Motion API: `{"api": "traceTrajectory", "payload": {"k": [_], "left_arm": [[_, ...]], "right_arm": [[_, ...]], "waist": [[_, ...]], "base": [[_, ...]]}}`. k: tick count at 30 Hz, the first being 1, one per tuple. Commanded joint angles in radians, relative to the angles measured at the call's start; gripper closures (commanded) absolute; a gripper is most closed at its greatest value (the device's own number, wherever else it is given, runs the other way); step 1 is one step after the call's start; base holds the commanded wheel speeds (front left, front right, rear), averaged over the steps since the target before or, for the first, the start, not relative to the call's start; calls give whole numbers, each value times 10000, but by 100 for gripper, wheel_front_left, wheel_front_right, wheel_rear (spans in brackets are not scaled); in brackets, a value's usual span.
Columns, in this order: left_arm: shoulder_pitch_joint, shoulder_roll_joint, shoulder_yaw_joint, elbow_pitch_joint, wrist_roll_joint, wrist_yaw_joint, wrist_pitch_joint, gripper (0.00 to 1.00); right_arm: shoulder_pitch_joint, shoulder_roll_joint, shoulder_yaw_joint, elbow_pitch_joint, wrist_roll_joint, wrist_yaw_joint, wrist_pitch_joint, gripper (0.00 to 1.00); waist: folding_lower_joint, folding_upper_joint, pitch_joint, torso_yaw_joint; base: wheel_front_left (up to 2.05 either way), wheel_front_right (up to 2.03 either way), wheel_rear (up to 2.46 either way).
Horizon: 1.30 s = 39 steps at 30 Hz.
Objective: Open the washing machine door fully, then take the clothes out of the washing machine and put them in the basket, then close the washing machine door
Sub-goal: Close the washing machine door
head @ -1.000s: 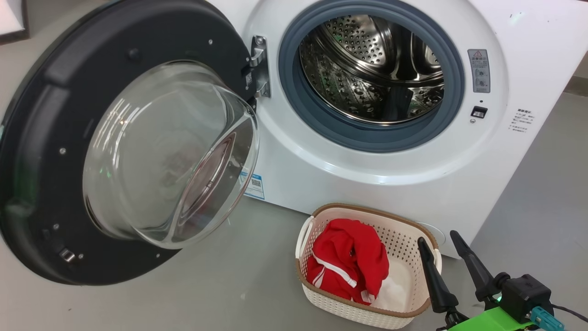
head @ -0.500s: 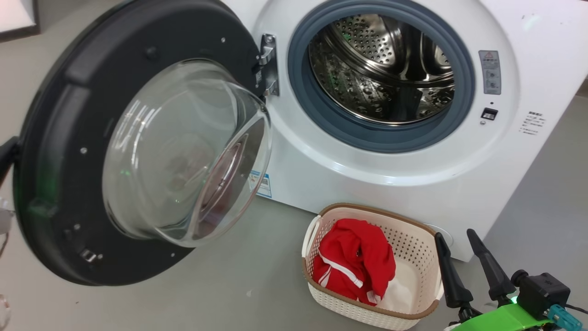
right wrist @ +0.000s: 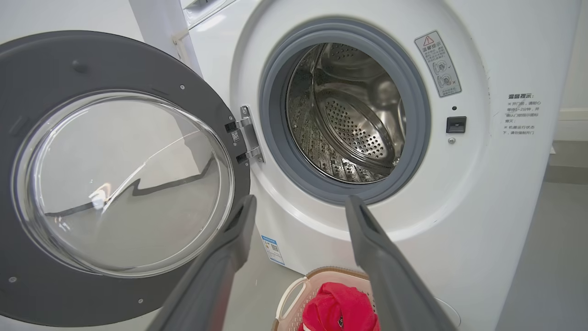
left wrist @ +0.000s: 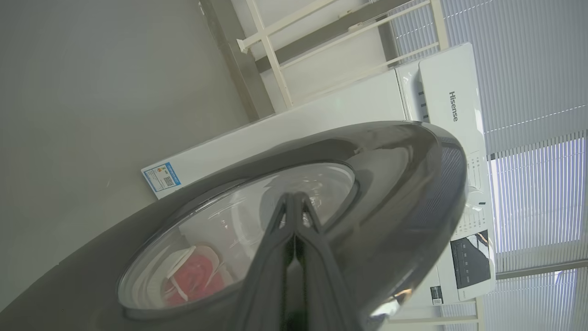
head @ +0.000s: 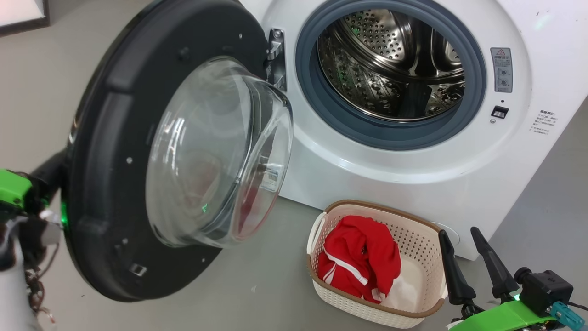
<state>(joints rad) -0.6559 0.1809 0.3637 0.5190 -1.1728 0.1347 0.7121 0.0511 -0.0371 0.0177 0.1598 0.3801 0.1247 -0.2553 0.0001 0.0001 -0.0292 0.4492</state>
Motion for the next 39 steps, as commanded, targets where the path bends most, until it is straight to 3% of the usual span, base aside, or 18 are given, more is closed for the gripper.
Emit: {"api": "traceTrajectory", "payload": {"k": [1, 15, 39], "left_arm": [[160, 106, 70, -497, -195, 41, 207, 100], [1564, -844, 52, -3233, -821, 592, 807, 100], [2937, -1298, -954, -5521, -2265, 1272, 781, 100]], "right_arm": [[-454, -131, 243, -209, 75, 60, -65, 0], [-455, -131, 228, -143, 40, 60, -65, 0], [-466, -131, 270, -74, 72, 60, -65, 0]], "waist": [[-1, -1, 13, -18], [-1, -1, 73, -86], [-1, -1, 110, -599]], "base": [[0, 0, 0], [0, 0, 0], [0, 0, 0]]}}
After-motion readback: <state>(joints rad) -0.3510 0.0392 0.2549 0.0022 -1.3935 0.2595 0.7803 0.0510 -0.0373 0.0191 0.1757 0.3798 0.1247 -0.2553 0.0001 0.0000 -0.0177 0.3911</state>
